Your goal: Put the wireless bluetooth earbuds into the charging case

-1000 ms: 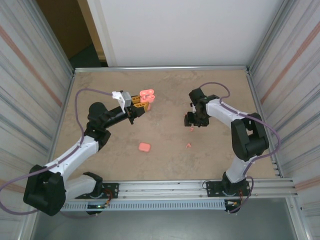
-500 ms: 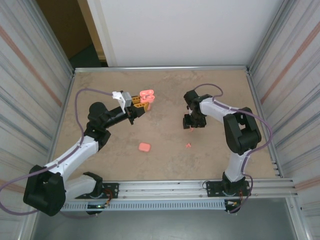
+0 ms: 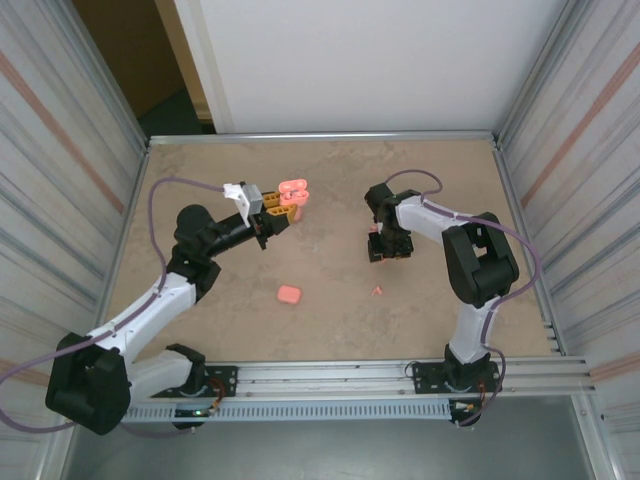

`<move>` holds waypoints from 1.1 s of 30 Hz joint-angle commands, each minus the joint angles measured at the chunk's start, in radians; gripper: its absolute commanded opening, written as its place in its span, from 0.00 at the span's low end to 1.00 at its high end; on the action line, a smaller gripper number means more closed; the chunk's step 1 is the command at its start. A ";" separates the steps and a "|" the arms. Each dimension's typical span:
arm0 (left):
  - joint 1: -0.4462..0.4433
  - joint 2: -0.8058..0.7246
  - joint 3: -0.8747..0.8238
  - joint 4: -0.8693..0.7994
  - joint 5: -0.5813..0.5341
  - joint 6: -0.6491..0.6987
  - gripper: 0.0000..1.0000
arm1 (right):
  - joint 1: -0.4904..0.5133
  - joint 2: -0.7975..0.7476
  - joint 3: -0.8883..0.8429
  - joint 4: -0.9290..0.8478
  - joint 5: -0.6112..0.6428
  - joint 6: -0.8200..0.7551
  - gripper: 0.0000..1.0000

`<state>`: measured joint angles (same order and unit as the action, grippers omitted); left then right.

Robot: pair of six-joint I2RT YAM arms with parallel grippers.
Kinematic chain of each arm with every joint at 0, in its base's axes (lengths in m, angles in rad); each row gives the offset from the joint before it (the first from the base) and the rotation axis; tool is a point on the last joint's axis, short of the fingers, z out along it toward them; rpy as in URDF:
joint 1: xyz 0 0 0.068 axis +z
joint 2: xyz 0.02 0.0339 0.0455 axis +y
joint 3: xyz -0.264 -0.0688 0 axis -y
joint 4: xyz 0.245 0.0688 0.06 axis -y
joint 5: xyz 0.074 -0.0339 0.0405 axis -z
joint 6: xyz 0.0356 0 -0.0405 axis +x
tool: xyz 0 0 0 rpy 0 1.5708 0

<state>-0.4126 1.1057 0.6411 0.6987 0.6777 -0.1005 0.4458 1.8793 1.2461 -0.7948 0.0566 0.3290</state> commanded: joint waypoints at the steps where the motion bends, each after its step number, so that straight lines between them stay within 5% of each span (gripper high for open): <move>1: -0.004 -0.026 0.014 -0.001 -0.015 0.018 0.00 | 0.007 0.021 0.027 -0.032 0.024 -0.013 0.54; 33: -0.004 0.000 0.030 0.005 -0.013 0.018 0.00 | -0.019 -0.058 -0.013 -0.058 0.021 -0.019 0.46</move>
<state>-0.4126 1.1065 0.6411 0.6987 0.6777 -0.1005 0.4362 1.8698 1.2396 -0.8261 0.0731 0.3286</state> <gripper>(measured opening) 0.222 0.455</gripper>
